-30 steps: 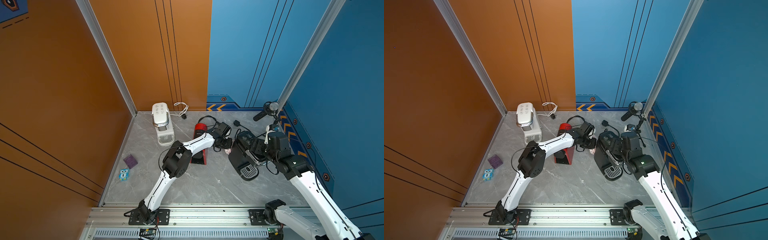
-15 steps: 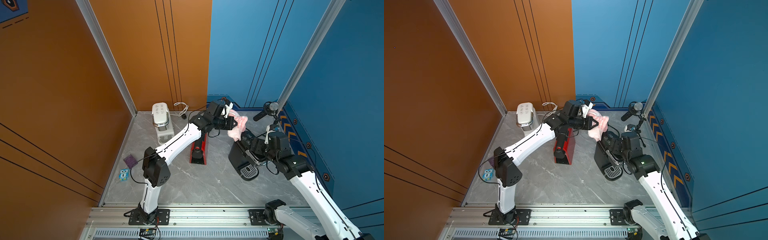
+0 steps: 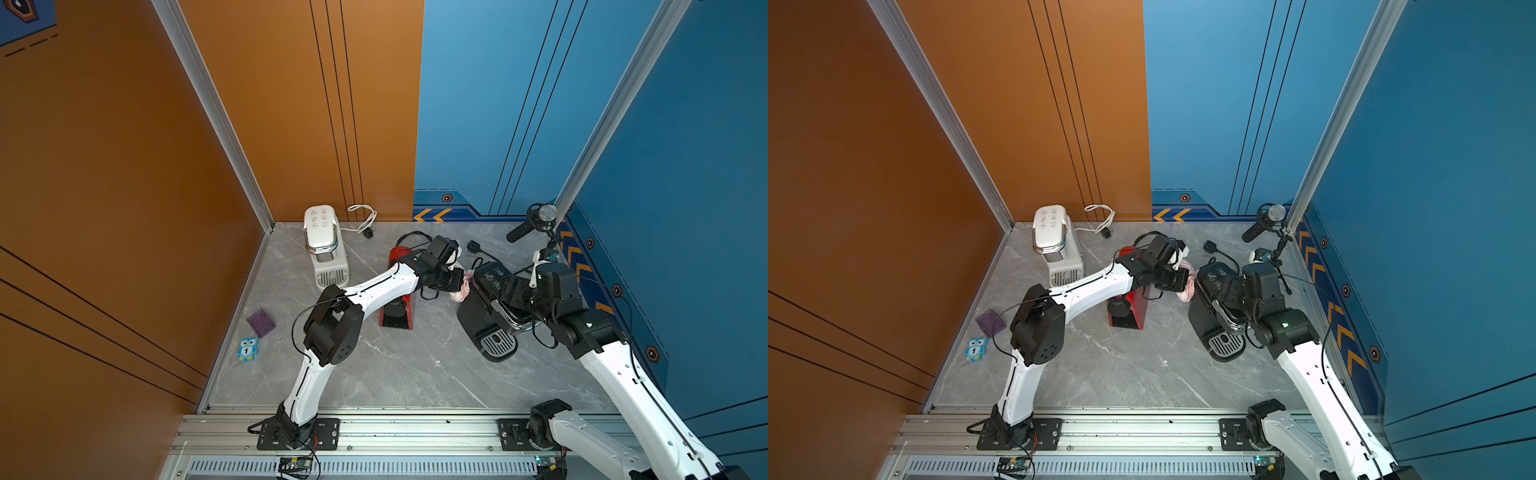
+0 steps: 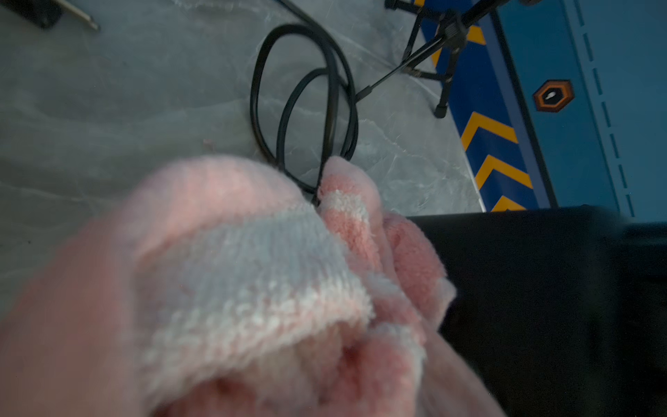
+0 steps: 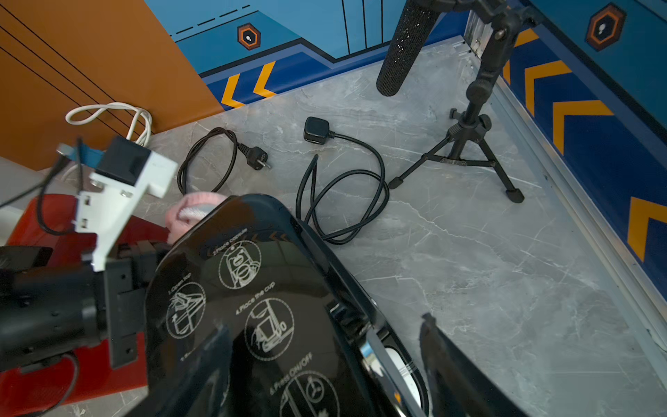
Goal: Wipe the surface of a coffee machine
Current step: Wipe the dirt from the surface of the coffee machine.
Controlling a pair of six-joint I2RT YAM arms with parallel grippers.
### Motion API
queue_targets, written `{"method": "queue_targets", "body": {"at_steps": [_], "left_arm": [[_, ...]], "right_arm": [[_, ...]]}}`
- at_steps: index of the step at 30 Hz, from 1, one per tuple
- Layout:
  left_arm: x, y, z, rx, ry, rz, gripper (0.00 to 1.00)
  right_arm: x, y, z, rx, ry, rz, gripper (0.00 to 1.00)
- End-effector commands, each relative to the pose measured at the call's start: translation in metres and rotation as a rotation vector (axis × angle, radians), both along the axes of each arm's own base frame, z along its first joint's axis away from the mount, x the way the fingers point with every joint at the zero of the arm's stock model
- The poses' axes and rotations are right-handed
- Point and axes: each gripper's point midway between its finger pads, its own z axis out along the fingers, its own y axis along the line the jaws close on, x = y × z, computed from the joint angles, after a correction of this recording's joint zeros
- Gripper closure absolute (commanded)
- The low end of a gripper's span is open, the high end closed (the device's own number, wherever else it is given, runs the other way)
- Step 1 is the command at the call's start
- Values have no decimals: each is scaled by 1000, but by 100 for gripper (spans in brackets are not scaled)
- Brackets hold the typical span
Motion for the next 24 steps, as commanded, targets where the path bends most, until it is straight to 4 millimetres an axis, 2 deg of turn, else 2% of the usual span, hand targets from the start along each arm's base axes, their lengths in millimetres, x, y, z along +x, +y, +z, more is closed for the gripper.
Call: {"method": "queue_targets", "body": {"at_steps": [1, 3, 7, 9, 11, 16, 19, 24], "left_arm": [[-11, -7, 3, -21, 6, -45, 100], [-10, -5, -2, -19, 18, -47, 100], [-7, -1, -23, 16, 8, -11, 100], [-6, -3, -16, -2, 4, -15, 100], [-3, -4, 5, -31, -27, -16, 100], [2, -1, 85, -139, -145, -26, 100], [1, 3, 124, -196, -191, -31, 100], [-6, 12, 168, -239, -266, -21, 100]], "right_arm": [[-24, -2, -44, -42, 202, 14, 18], [-24, -2, -42, -41, 197, 15, 18], [-25, -2, -37, -42, 188, 15, 18], [-25, -3, -34, -45, 184, 16, 18], [-25, -4, -30, -54, 179, 15, 17], [-28, -9, -14, -51, 137, 4, 12], [-29, -8, -7, -25, 120, 10, 9], [-28, -8, -8, 17, 133, 13, 8]]}}
